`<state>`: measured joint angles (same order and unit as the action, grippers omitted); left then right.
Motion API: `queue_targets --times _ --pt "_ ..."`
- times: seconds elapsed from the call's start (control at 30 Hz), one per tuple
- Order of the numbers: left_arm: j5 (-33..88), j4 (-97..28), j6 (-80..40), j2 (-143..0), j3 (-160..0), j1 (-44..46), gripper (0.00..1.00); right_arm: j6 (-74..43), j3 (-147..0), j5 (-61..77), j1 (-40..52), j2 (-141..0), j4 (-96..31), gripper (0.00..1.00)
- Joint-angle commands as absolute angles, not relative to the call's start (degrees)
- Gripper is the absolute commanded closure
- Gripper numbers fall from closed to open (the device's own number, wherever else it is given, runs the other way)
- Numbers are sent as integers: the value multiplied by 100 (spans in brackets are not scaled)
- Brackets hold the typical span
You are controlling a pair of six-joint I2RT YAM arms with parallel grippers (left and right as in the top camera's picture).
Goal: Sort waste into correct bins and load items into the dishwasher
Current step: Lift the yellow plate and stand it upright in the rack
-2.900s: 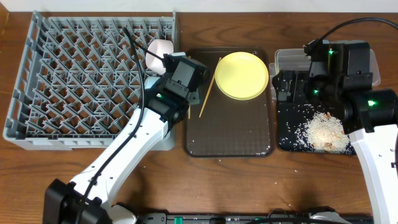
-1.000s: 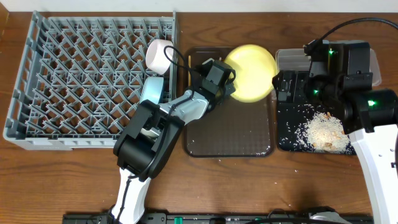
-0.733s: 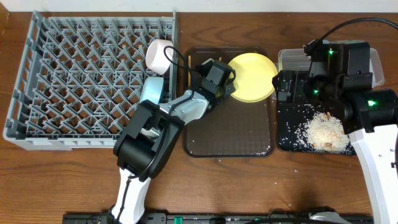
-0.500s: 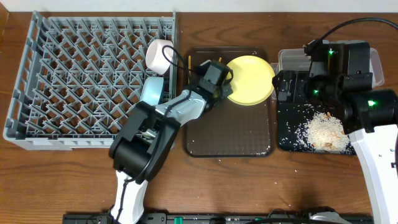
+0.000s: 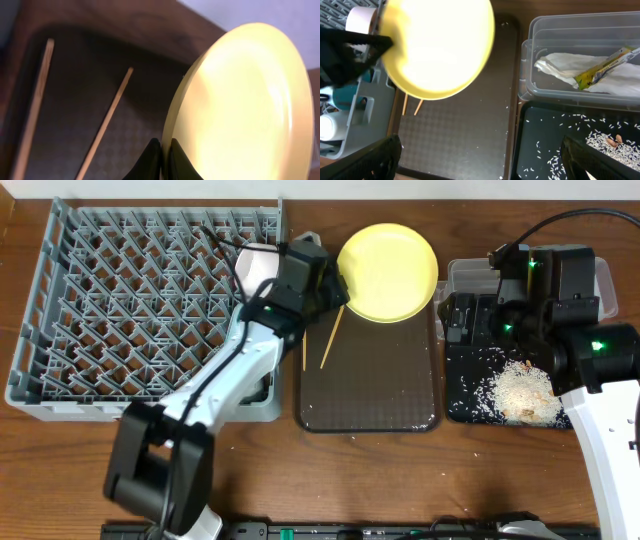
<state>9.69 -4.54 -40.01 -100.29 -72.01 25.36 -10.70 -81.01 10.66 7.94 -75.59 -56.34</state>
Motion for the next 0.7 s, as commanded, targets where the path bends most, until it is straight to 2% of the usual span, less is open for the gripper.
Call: queue_targets --times 0.0,0.2,0.47,0.67 --pt "1070 -473 -3275 -9588 -7223 2303 93 -1131 -8152 1055 692 -7577 -5640 1" --pt "510 -801 -2644 -9063 -7223 1664 93 -1131 -8152 1055 692 -7577 -5640 1" --pt "-589 -729 -1041 -8635 -7223 788 93 -1131 -8152 1055 692 -7577 -5640 1" --pt "-1833 -510 -141 -8637 -7223 480 92 -1131 -8152 1055 692 -7577 -5640 1"
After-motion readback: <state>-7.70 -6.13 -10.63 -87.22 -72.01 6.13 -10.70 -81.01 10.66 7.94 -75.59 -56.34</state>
